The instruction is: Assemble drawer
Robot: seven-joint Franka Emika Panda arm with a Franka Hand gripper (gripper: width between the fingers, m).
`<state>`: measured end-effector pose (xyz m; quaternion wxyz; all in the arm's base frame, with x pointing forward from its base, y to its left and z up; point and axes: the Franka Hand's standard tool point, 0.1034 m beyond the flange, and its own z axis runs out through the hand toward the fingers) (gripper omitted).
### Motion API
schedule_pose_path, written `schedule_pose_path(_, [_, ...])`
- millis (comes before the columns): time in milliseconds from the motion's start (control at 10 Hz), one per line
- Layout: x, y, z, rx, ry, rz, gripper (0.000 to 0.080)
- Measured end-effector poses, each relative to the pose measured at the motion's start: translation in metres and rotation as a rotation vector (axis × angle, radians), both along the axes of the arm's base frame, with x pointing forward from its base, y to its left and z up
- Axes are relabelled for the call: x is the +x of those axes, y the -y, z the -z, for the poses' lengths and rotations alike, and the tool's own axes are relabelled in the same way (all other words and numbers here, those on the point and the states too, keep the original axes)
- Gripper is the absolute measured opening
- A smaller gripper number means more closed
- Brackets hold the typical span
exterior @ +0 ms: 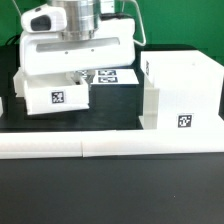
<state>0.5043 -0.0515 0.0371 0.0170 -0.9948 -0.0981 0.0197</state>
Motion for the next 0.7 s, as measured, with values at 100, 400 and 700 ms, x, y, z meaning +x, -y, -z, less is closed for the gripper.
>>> schedule_pose_path(100, [0.0052,-0.0011,-0.003,0.001,0.009,-0.014,0.0041])
schedule_pose_path(400, [0.0026,0.0008,-0.0001,0.001,0.005,-0.057,0.0042])
schedule_pose_path(700, [0.0055,-0.0033,0.0024,-0.007,0.0,-0.338,0.0042])
